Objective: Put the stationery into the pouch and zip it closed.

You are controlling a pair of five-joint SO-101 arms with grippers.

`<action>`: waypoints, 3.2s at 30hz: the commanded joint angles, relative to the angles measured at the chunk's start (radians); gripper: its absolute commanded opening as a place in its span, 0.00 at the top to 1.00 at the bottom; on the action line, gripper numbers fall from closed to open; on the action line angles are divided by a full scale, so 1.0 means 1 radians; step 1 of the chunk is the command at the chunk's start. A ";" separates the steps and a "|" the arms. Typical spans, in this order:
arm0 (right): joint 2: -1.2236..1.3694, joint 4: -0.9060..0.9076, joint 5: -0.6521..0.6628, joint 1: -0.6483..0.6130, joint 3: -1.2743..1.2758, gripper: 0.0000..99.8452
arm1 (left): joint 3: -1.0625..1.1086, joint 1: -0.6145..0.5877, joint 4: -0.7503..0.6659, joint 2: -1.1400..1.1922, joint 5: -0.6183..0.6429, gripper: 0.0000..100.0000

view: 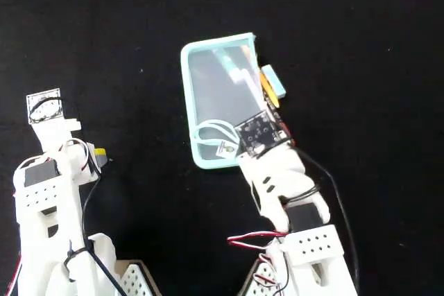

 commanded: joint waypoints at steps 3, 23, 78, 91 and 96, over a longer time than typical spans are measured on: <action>0.010 -0.043 0.051 0.097 0.001 0.85 | -0.015 0.008 -0.015 -0.023 0.005 0.74; -0.001 0.152 0.107 0.011 0.005 0.85 | -0.013 0.008 -0.015 -0.023 0.005 0.74; -0.001 0.623 0.044 -0.184 -0.239 0.85 | -0.013 0.005 -0.014 -0.023 0.003 0.74; 0.012 0.262 -0.222 -0.054 -0.088 0.85 | -0.005 -0.039 -0.017 -0.023 0.003 0.74; 0.027 0.414 -0.224 -0.023 -0.194 0.85 | 0.002 -0.045 -0.043 -0.023 0.005 0.74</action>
